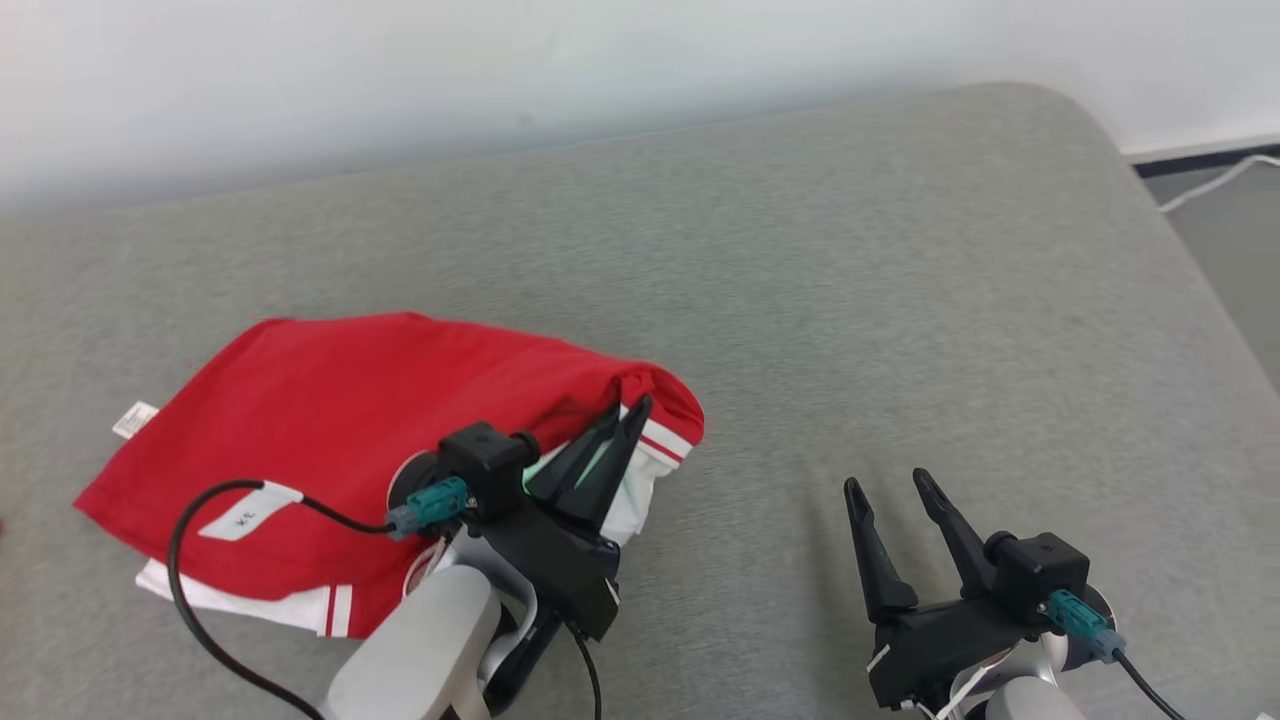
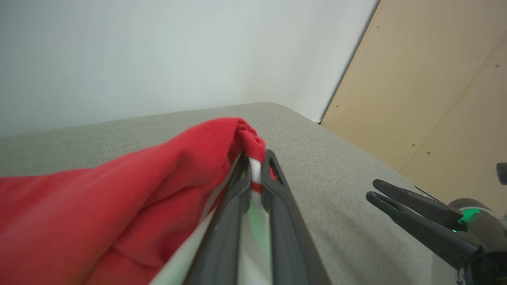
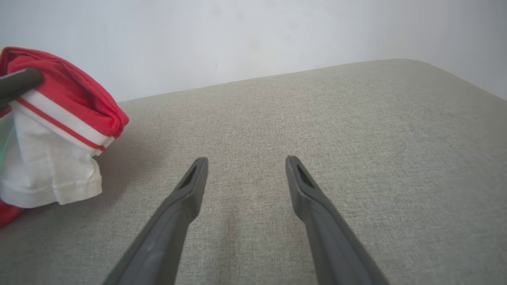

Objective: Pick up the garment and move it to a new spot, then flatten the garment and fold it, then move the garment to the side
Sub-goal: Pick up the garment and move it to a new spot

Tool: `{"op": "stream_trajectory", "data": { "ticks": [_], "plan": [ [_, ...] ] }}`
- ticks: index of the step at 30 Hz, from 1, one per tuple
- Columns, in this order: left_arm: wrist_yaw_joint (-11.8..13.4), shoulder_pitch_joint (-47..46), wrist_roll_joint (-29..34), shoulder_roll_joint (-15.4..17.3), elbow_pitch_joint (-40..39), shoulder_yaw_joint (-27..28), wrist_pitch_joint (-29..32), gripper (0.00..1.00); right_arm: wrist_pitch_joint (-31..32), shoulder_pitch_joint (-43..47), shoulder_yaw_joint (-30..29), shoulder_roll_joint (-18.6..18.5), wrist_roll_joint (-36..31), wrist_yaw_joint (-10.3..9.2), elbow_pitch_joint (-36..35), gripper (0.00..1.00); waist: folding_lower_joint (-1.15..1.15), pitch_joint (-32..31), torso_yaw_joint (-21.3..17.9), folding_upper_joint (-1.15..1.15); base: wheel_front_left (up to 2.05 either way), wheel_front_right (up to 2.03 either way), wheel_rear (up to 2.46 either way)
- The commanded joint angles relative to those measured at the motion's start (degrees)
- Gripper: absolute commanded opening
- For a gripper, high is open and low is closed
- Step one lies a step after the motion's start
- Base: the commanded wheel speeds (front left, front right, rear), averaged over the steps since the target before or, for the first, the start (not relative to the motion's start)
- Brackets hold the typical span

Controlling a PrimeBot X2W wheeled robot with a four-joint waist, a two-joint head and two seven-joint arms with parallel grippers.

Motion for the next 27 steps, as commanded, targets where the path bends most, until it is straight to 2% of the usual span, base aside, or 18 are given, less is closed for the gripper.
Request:
{"op": "stream_trajectory", "data": {
  "ticks": [1, 5, 6, 7, 8, 15, 19, 23, 27],
  "plan": [
    [0.02, 1.29, -0.07, -0.11, -0.23, -0.43, -0.10, 0.00, -0.02, 0.83, 0.20, -0.20, 0.65, 0.02, 0.04, 1.00, 0.01, -1.47, -4.86, 0.00, 0.00, 0.00, 0.00],
    [0.01, 2.67, 1.37, -0.26, -0.32, 0.81, -0.10, 0.00, -0.02, 1.09, 0.43, -0.39, 0.96, 0.02, 0.31, 1.00, 0.01, -2.21, -6.63, 0.00, 0.00, 0.00, 0.00],
    [0.02, 3.08, 1.82, -0.23, -0.21, 1.65, -0.10, 0.18, -0.02, 1.10, 0.53, -0.41, 1.01, 0.02, 0.38, 1.00, 0.01, -2.36, -6.88, 0.00, 0.00, 0.00, 0.00],
    [0.01, 3.53, 1.91, -0.26, -0.17, 2.37, -0.10, 0.40, -0.02, 1.13, 0.50, -0.45, 1.03, 0.02, 0.42, 1.00, 0.01, -2.46, -7.00, 0.00, 0.00, 0.00, 0.00],
    [0.02, 4.08, 2.04, -0.28, 0.20, 2.75, -0.09, 1.00, -0.02, 1.18, 0.49, -0.53, 1.04, 0.02, 0.48, 1.00, 0.01, -2.64, -6.99, 0.00, 0.00, 0.00, 0.00],
    [0.05, 7.95, 4.46, -0.25, 2.89, 4.86, -0.09, 1.00, -0.02, 1.91, -0.27, -0.58, 0.99, 0.02, -0.15, 1.00, 0.01, -3.61, -3.09, 0.00, 0.00, 0.00, 0.00],
    [0.56, 9.82, 6.52, -0.32, 2.14, 8.03, -0.09, 1.00, -0.02, 1.70, 0.04, -0.54, 0.75, 0.02, -0.57, 1.00, 0.01, -3.78, -0.73, 0.00, 0.00, 0.00, 0.00],
    [2.03, 13.77, 9.19, -0.32, -0.46, 13.72, -0.09, 1.00, -0.02, 1.90, 1.17, -0.65, 0.29, 0.02, -0.95, 1.00, 0.01, -4.21, 2.85, 0.00, 0.00, 0.00, 0.00],
    [2.37, 17.44, 11.74, -0.30, -2.64, 17.67, -0.09, 1.00, -0.02, 2.12, 1.86, -1.03, 0.70, 0.02, -0.75, 1.00, 0.01, -4.75, 6.55, 0.00, 0.00, 0.00, 0.00]
  ]
}}
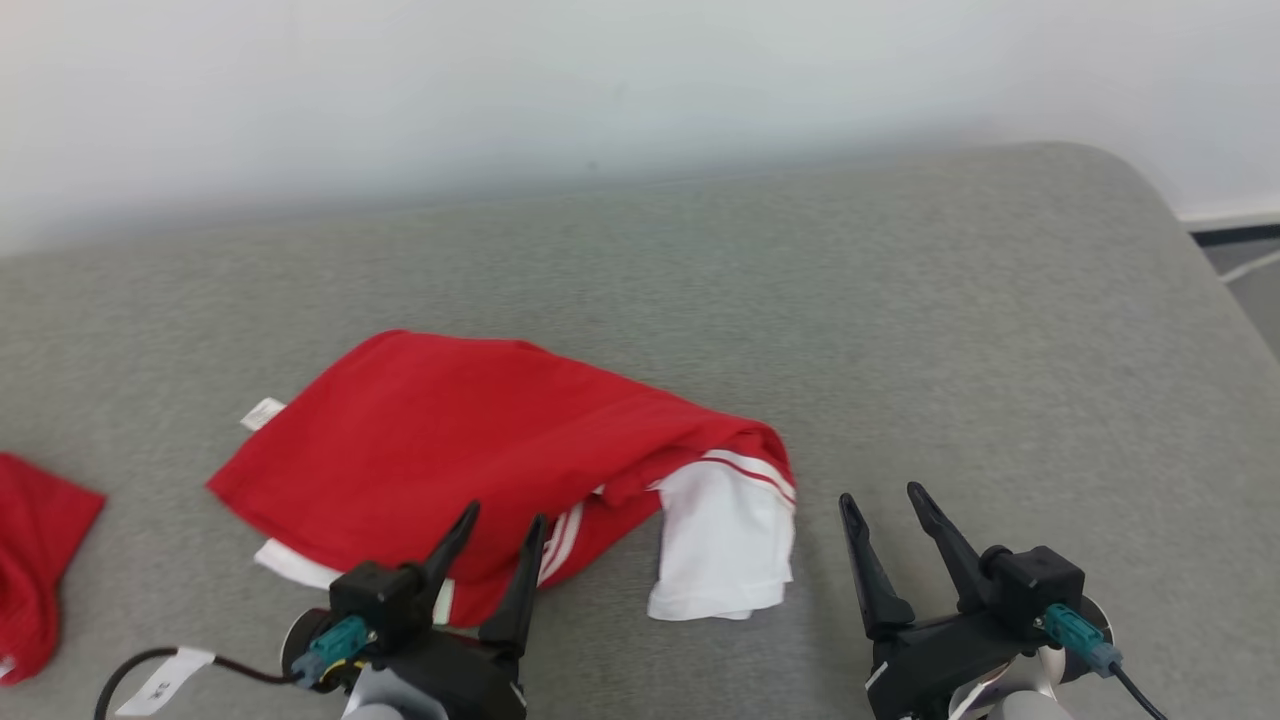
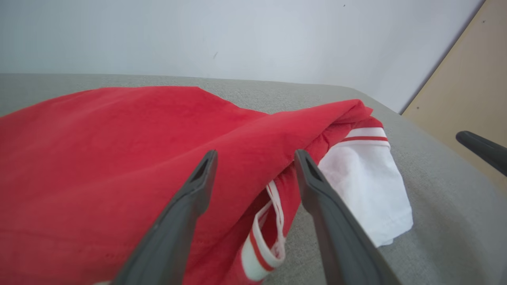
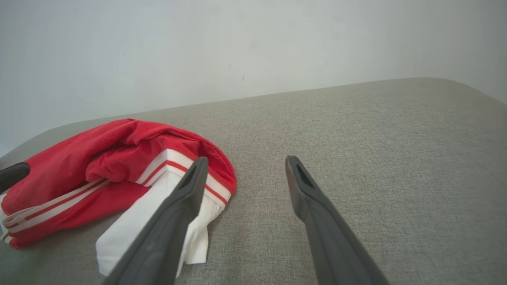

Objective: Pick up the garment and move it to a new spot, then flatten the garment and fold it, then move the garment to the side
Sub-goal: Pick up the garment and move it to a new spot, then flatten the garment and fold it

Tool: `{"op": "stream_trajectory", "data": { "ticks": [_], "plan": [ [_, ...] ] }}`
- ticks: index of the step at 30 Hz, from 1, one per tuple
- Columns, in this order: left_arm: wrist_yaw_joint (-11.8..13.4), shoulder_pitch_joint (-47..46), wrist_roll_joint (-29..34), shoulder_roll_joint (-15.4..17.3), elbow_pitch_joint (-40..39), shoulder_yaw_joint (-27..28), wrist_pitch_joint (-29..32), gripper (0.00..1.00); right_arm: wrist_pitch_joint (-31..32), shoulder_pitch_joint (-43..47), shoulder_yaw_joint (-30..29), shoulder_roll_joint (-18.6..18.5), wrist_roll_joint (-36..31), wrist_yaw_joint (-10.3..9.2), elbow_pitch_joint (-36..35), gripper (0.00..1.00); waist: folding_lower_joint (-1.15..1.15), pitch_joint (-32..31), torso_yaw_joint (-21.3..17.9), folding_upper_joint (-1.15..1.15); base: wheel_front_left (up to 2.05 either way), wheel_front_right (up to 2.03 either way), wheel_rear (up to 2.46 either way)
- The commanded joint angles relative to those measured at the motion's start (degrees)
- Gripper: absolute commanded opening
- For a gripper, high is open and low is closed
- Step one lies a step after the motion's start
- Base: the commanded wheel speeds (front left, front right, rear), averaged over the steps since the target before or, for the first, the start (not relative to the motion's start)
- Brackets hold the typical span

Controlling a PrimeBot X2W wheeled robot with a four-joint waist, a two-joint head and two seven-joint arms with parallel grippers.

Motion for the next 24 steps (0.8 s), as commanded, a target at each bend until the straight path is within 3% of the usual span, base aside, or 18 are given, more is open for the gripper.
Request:
{"op": "stream_trajectory", "data": {
  "ticks": [1, 8, 16, 24],
  "plan": [
    [0.26, 1.39, 1.18, 0.07, -0.51, 0.65, -0.08, 1.00, -0.02, 0.93, 0.32, -0.21, 0.07, 0.02, 0.14, 1.00, 0.00, -0.84, 4.26, 0.00, 0.00, 0.00, 0.00],
    [0.33, 6.00, 3.35, 0.08, -2.17, 6.20, -0.08, 1.00, -0.02, 1.18, 1.61, -0.37, 0.37, 0.02, 0.41, 1.00, 0.00, -1.62, 9.56, 0.00, 0.00, 0.00, 0.00],
    [0.55, 11.20, 4.65, 0.05, -4.58, 12.10, -0.08, 1.00, -0.02, 1.21, 3.35, -0.52, 0.53, 0.02, 0.71, 1.00, 0.00, -2.24, 13.03, 0.00, 0.00, 0.00, 0.00],
    [1.16, 15.29, 3.24, 0.04, -5.78, 13.58, -0.08, 1.00, -0.02, 0.31, 4.54, -1.02, 0.70, 0.02, 0.92, 1.00, 0.00, -1.99, 16.54, 0.00, 0.00, 0.00, 0.00]
  ]
}}
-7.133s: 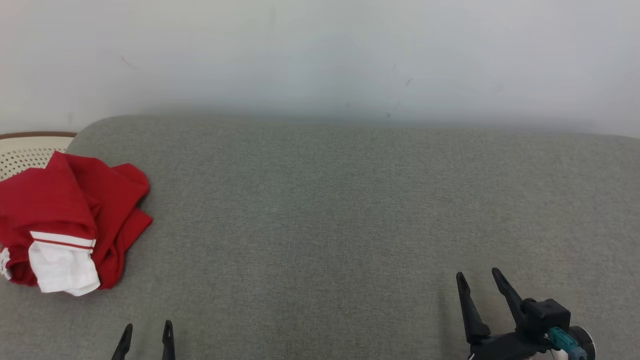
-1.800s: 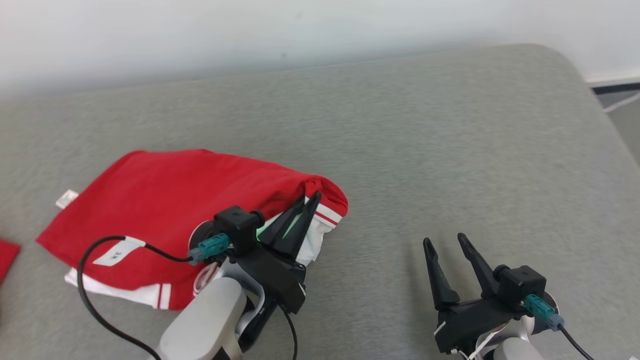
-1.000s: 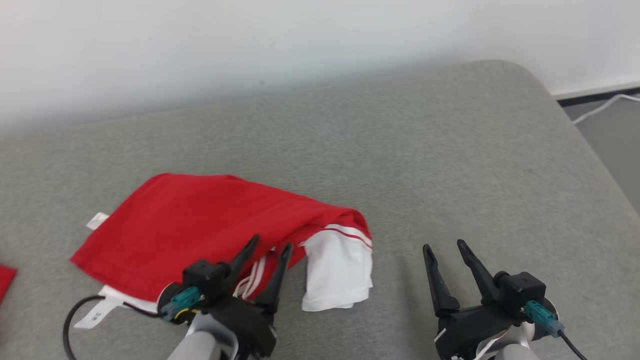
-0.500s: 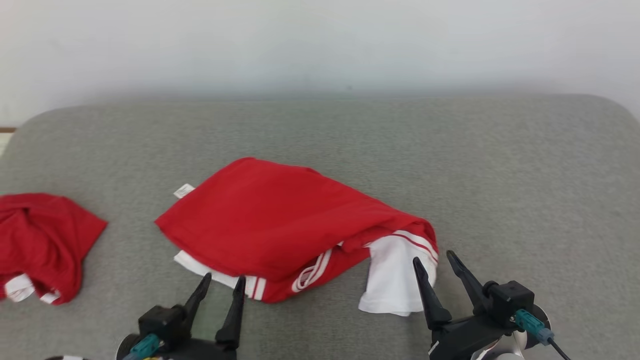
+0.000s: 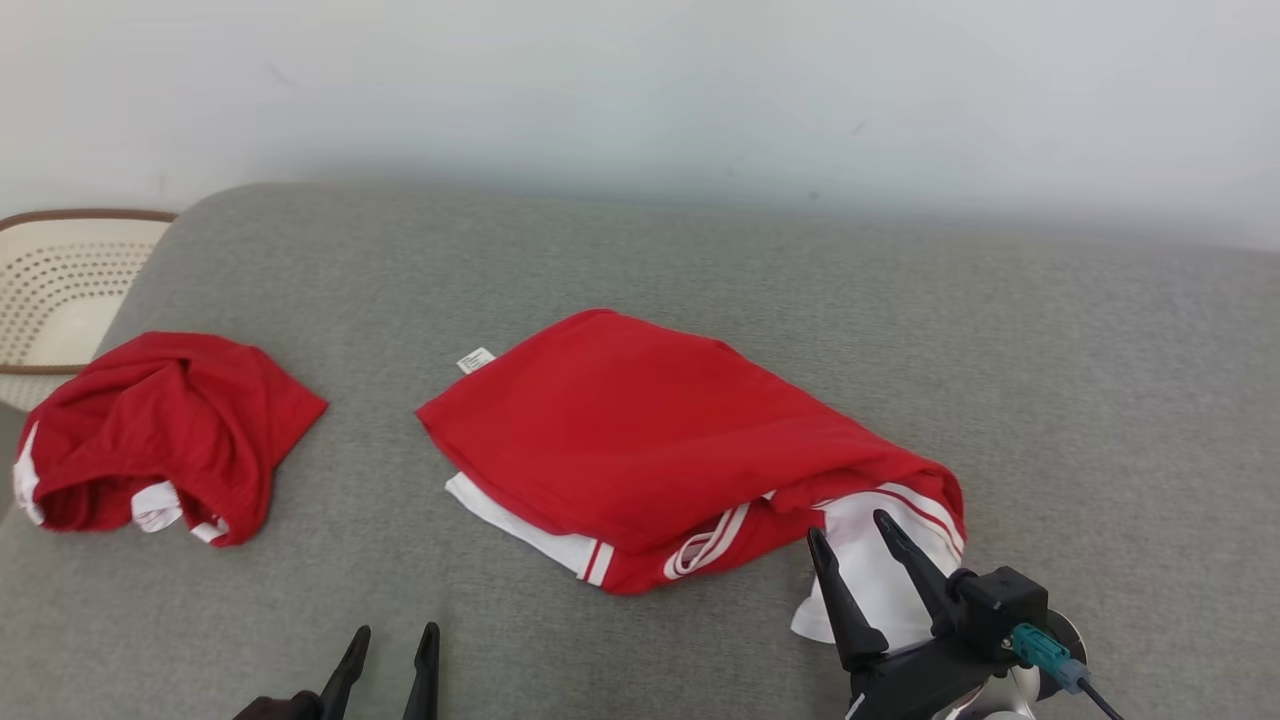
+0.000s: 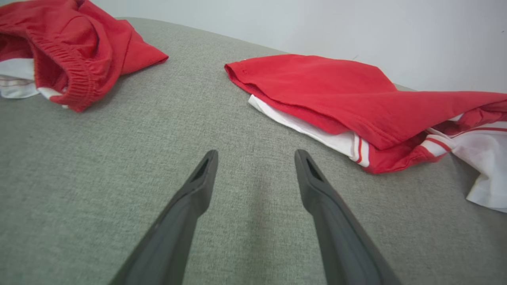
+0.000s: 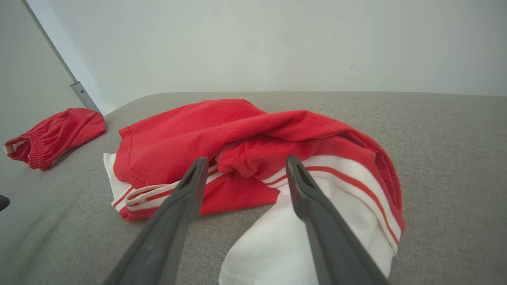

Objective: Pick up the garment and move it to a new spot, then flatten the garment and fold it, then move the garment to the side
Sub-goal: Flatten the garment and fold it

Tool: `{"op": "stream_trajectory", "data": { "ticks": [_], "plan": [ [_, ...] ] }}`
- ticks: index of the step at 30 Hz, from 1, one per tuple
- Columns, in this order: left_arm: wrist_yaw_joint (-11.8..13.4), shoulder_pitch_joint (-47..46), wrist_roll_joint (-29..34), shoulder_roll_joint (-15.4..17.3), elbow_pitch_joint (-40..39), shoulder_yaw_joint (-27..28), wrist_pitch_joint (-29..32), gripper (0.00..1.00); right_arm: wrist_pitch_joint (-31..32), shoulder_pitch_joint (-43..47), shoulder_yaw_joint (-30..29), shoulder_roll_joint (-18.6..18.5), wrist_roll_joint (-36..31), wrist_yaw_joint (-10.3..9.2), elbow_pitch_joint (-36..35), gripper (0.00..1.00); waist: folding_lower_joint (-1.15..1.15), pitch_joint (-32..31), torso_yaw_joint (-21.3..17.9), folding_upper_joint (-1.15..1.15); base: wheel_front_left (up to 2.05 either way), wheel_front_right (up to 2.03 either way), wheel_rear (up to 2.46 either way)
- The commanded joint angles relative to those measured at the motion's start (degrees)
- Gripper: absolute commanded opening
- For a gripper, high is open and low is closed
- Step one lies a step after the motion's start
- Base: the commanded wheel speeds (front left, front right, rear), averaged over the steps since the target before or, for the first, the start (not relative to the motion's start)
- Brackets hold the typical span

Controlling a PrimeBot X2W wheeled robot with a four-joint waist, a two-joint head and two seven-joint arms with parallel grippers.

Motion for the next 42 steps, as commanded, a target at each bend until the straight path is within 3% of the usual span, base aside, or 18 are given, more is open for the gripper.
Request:
{"op": "stream_trajectory", "data": {
  "ticks": [1, 15, 35, 37, 38, 42],
  "plan": [
    [0.30, 1.03, -0.53, 0.04, -0.12, 0.17, -0.08, 1.00, -0.03, -0.74, 0.35, -0.29, 0.17, 0.02, 0.08, 1.00, 0.00, 0.25, 1.63, 0.00, 0.00, 0.00, 0.00],
    [0.79, 1.12, -2.16, 0.02, -0.48, -1.12, -0.08, 1.00, -0.03, -3.65, -0.16, -0.12, -0.87, 0.02, 4.80, 1.00, 0.00, 2.44, 7.36, 0.00, 0.00, 0.00, 0.00],
    [1.57, 1.78, -3.74, 0.02, -0.13, -2.97, -0.08, 1.00, -0.03, -7.31, 2.47, 0.63, 4.87, 0.02, 9.67, 1.00, 0.00, 3.87, 12.84, 0.00, 0.00, 0.00, 0.00],
    [1.60, 1.93, -3.75, 0.03, -0.10, -3.01, -0.08, 1.00, -0.03, -7.80, 2.72, 0.59, 5.62, 0.02, 9.11, 0.22, 0.00, 3.84, 13.11, 0.00, 0.00, 0.00, 0.00],
    [1.66, 2.01, -3.81, 0.03, -0.17, -3.10, -0.08, 1.00, -0.03, -8.08, 2.82, 0.48, 5.94, 0.02, 8.52, 0.00, 0.00, 3.86, 13.23, 0.00, 0.00, 0.00, 0.00],
    [1.80, 1.99, -3.88, 0.02, -0.46, -3.55, -0.08, 1.00, -0.04, -9.49, 2.35, -0.41, 7.28, 0.02, 5.84, 0.00, 0.00, 4.11, 13.57, 0.00, 0.00, 0.00, 0.00]
  ]
}}
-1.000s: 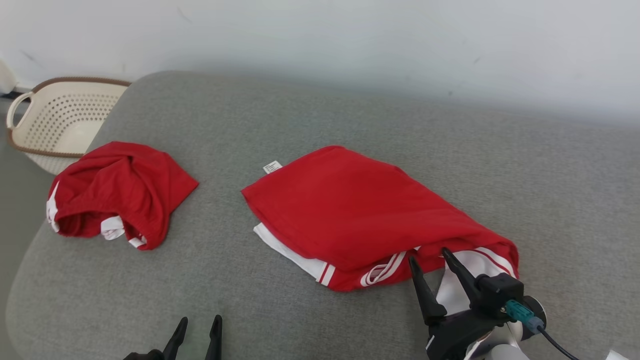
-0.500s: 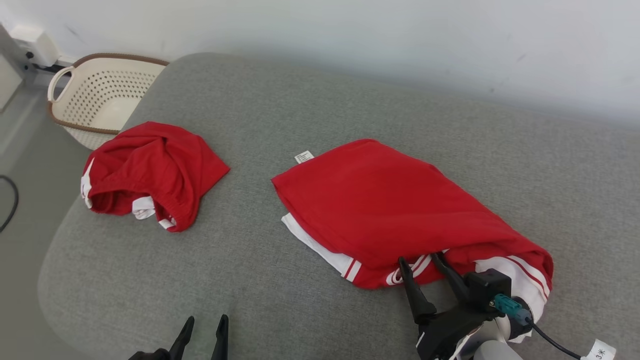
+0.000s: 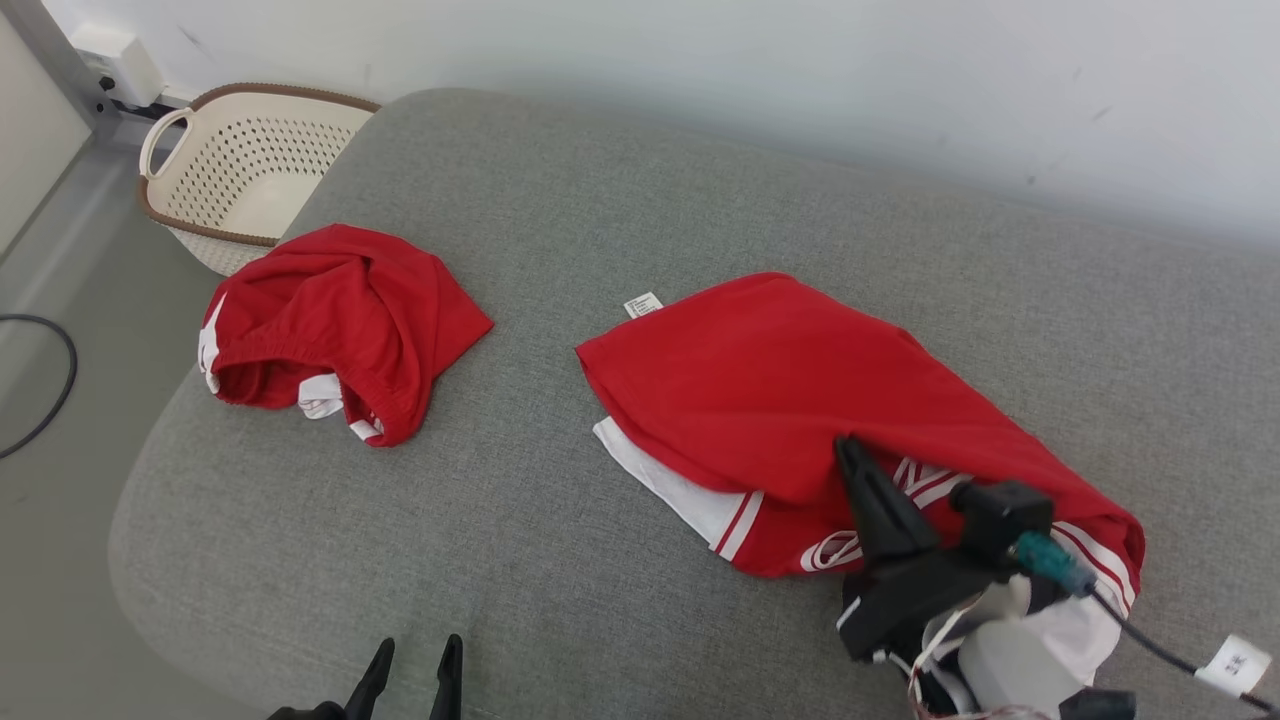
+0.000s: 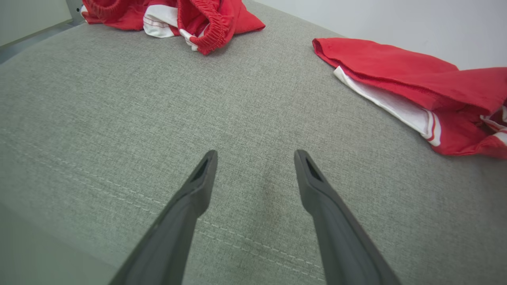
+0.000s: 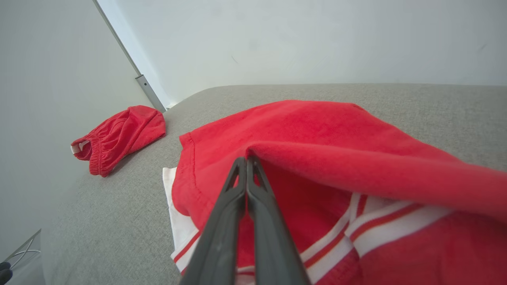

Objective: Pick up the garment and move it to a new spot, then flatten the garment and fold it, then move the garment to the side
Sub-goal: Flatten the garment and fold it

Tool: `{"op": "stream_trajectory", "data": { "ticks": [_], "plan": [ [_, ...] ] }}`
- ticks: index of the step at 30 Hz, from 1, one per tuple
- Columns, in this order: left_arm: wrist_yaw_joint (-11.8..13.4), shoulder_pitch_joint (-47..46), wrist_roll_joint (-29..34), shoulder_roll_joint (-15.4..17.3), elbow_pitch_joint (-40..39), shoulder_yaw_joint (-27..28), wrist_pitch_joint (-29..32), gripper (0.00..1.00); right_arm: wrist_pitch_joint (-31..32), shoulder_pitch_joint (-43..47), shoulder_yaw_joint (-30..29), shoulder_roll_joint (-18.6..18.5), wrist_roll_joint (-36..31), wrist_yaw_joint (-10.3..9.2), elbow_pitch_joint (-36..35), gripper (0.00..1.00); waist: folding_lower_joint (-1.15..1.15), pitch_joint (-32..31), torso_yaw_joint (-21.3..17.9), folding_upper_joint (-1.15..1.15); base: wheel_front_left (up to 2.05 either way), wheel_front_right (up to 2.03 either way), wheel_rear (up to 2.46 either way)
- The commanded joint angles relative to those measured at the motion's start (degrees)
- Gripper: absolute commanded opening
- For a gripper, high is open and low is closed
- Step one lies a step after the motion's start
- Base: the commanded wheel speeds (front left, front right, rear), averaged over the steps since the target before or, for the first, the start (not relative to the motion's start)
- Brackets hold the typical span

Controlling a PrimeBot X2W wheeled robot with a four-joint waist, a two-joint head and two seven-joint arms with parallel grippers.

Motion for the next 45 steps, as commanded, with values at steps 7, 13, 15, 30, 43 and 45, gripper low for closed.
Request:
{"op": "stream_trajectory", "data": {
  "ticks": [7, 13, 15, 30, 43, 45],
  "plan": [
    [0.65, -1.02, -1.62, 0.04, -0.38, -2.60, -0.08, 1.00, -0.02, -12.26, 0.66, -5.32, 0.01, 0.02, -0.75, 0.00, 0.00, 1.99, 1.67, 0.00, 0.00, 0.00, 0.00],
    [1.13, -2.16, -3.41, 0.05, -0.44, -5.68, -0.08, 1.00, -0.02, -20.59, -2.05, -9.15, -1.36, 0.02, 6.20, 0.00, 0.00, 3.39, 4.69, 0.00, 0.00, 0.00, 0.00],
    [1.22, -2.38, -3.72, 0.04, -0.61, -6.58, -0.08, 1.00, -0.02, -23.42, -3.67, -10.65, -2.07, 0.02, 10.65, 0.00, 0.00, 3.93, 6.10, 0.00, 0.00, 0.00, 0.00],
    [2.74, -2.71, -5.53, 0.03, -1.03, -8.99, -0.08, 1.00, -0.01, -31.85, -20.30, -13.92, -11.84, 0.02, 30.86, 1.00, 0.00, 6.71, 9.42, 0.00, 0.00, 0.00, 0.00],
    [1.88, -2.40, -2.99, 0.05, -0.40, -6.21, -0.08, 1.00, -0.02, -14.96, -14.22, -9.42, -8.07, 0.02, 12.16, 1.00, 0.00, 2.03, 0.27, 0.00, 0.00, 0.00, 0.00],
    [1.79, -1.94, -2.56, 0.05, -0.27, -5.76, -0.08, 1.00, -0.01, -12.02, -13.94, -9.25, -7.21, 0.02, 9.57, 1.00, 0.00, 1.21, -1.04, 0.00, 0.00, 0.00, 0.00]
  ]
}}
